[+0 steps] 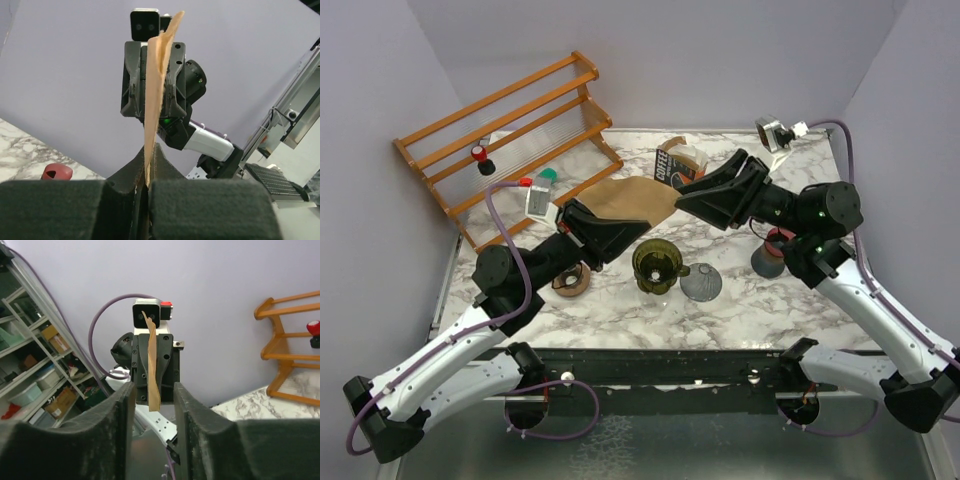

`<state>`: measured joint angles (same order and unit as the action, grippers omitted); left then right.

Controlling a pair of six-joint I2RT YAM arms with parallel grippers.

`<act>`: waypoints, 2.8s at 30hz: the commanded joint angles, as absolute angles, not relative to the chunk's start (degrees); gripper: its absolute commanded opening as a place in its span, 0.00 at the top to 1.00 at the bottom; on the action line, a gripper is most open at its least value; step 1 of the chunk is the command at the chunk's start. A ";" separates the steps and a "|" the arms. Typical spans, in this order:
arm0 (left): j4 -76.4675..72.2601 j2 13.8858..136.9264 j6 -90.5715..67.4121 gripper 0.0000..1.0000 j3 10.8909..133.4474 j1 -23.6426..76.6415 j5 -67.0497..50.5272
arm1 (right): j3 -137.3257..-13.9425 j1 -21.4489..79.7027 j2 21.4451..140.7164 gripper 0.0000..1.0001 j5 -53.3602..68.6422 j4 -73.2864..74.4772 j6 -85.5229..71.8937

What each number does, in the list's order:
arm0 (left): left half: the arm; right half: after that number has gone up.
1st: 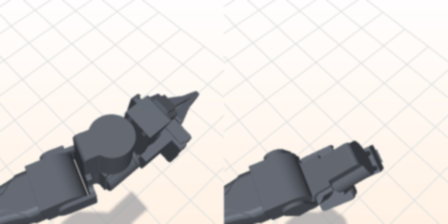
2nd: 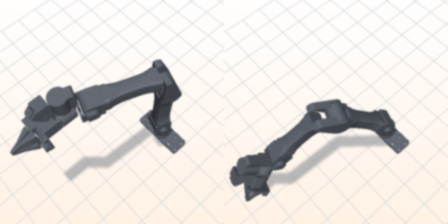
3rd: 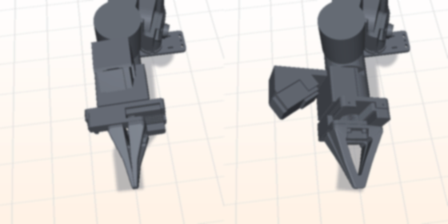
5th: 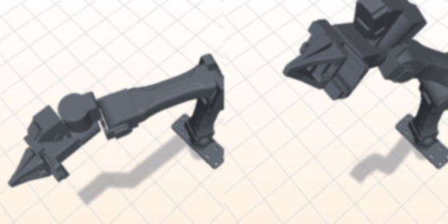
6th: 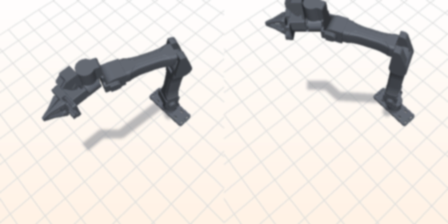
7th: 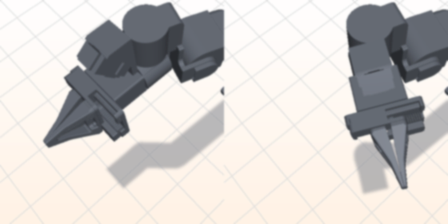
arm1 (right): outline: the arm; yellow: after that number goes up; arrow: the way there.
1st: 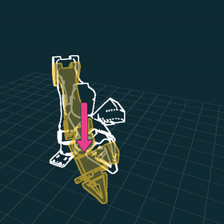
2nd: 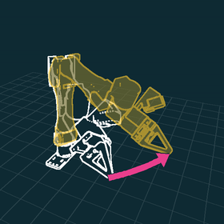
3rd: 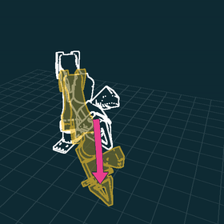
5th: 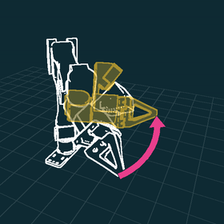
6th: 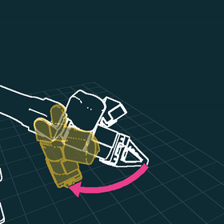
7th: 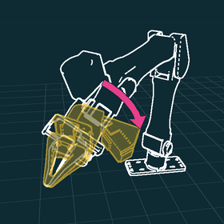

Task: Place the coffee filter in the dripper
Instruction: Pick up the coffee filter from the coffee filter holder.

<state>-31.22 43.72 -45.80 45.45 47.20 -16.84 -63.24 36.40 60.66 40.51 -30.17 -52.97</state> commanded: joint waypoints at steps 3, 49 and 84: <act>-26.99 41.97 -39.23 1.00 44.45 46.91 -18.55 | -64.97 36.74 57.42 0.49 36.31 -18.35 -44.14; -19.01 42.39 52.46 1.00 33.89 46.91 5.55 | -56.06 40.96 63.04 0.37 28.63 -13.73 -55.80; -26.46 38.72 47.73 1.00 30.41 46.91 4.90 | -55.13 46.18 68.51 0.52 21.93 -26.46 -66.23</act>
